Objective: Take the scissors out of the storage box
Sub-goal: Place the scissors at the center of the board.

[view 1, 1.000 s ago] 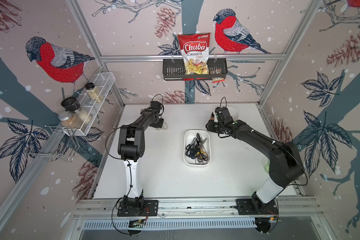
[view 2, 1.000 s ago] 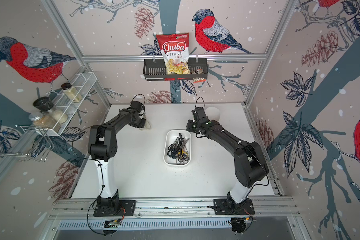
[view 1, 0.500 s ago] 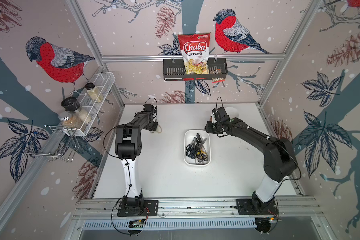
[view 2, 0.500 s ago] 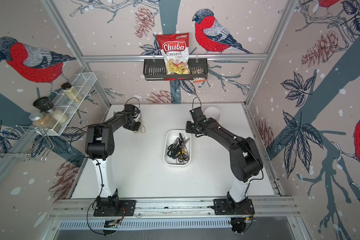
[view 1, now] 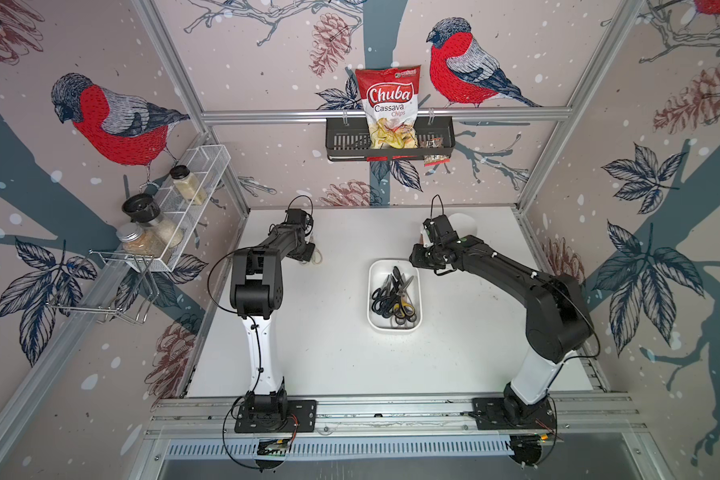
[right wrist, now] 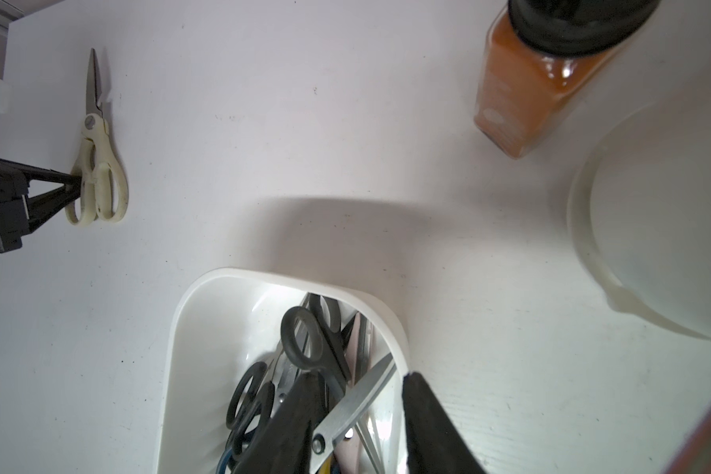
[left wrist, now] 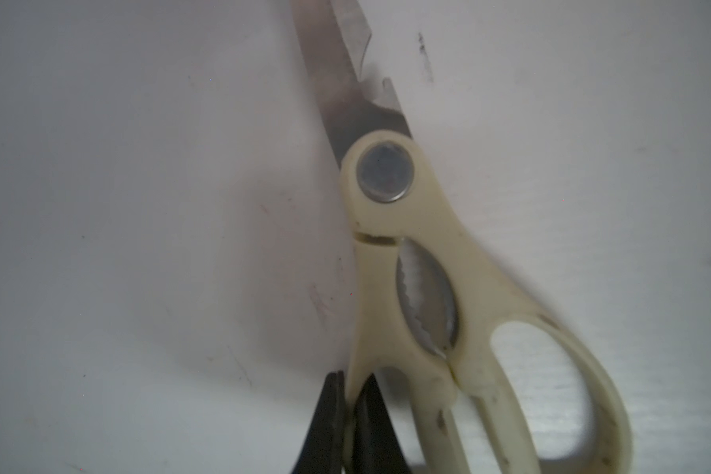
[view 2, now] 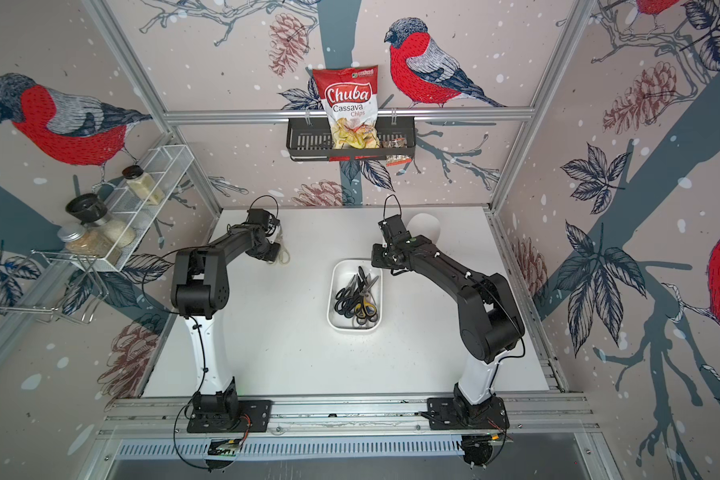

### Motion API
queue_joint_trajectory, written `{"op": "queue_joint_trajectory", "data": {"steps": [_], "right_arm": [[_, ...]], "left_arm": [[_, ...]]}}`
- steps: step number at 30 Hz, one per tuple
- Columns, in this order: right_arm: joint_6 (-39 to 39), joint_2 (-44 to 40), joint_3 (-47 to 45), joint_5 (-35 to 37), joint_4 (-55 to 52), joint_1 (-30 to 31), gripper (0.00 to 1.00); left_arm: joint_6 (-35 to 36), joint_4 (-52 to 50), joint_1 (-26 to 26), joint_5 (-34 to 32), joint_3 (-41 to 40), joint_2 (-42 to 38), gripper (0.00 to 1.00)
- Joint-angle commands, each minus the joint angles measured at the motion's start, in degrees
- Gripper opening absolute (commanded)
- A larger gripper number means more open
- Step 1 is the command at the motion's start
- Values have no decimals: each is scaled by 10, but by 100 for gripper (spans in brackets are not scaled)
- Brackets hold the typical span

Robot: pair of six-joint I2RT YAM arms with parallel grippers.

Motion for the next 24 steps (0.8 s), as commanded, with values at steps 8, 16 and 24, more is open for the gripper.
{"op": "queue_joint_trajectory", "data": {"steps": [8,16,24], "right_arm": [[2,-13,-9,13,-7,8,41],[-14,-16,7,43,-21,42,42],[-29,-17,21,78,-49,95,43]], "left_arm": [[-18,-13,2,-6,21,2,31],[-49,-44,2,-5,55,-25,34],[-136,-121,-9,29,87,-79,35]]}}
